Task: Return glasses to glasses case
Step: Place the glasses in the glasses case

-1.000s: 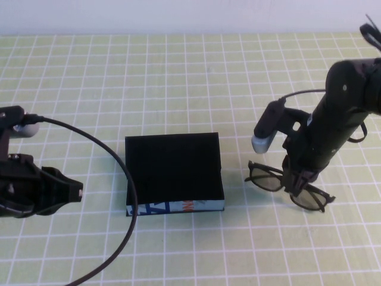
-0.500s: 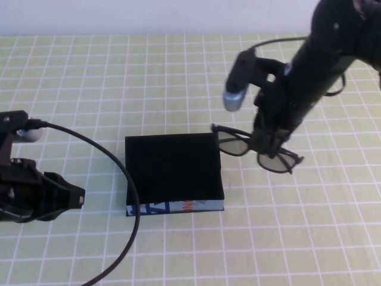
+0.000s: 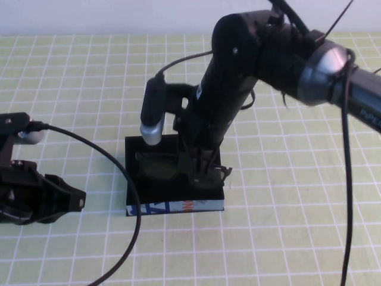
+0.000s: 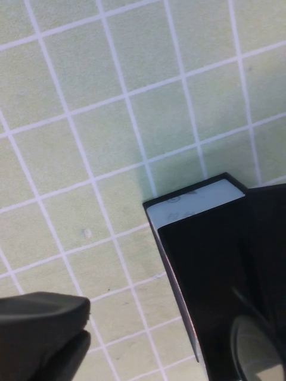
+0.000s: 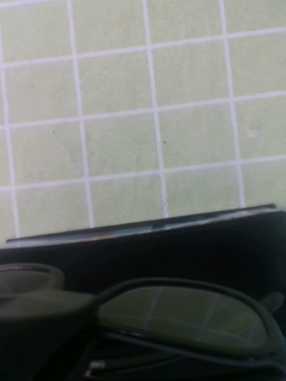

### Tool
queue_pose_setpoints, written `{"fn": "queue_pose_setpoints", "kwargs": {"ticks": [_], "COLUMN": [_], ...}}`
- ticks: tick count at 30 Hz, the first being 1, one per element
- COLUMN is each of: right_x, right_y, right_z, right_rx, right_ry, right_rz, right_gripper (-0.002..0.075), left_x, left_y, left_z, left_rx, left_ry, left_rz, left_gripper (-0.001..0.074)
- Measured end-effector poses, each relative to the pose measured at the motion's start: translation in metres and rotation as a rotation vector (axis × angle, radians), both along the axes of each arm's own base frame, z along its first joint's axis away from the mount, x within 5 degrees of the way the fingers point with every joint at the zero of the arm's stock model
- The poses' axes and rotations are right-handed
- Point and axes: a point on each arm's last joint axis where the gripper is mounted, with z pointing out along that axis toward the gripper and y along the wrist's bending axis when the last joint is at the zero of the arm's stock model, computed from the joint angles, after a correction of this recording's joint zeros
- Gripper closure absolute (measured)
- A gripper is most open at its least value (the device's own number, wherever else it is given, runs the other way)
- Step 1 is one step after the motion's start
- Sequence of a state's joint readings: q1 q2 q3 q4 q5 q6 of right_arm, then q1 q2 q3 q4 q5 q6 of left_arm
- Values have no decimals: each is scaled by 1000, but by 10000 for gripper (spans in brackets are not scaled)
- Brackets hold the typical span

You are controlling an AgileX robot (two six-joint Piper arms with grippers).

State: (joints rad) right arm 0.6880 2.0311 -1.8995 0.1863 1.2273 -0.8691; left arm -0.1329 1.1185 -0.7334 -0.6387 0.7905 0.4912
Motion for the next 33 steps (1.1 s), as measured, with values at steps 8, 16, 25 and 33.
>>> {"fn": "queue_pose_setpoints", "kwargs": {"ticks": [8, 16, 25, 33], "right_x": [4, 6, 8, 12], "right_y": [7, 10, 14, 17], "right_z": [-19, -30, -32, -43], "right_rx": [-27, -43, -17, -19], "right_ry": [22, 24, 19, 24], "right_rz": [29, 70, 73, 67], "right_gripper": [727, 727, 727, 727], "left_x": [-2, -2, -2, -2], "left_y": [-1, -1, -1, -1], "left_z": [0, 0, 0, 0], "left_rx": [0, 0, 2, 2], "left_ry": [14, 16, 15, 14], "left_rz": [-13, -14, -20, -20], "left_gripper": [738, 738, 738, 738]}}
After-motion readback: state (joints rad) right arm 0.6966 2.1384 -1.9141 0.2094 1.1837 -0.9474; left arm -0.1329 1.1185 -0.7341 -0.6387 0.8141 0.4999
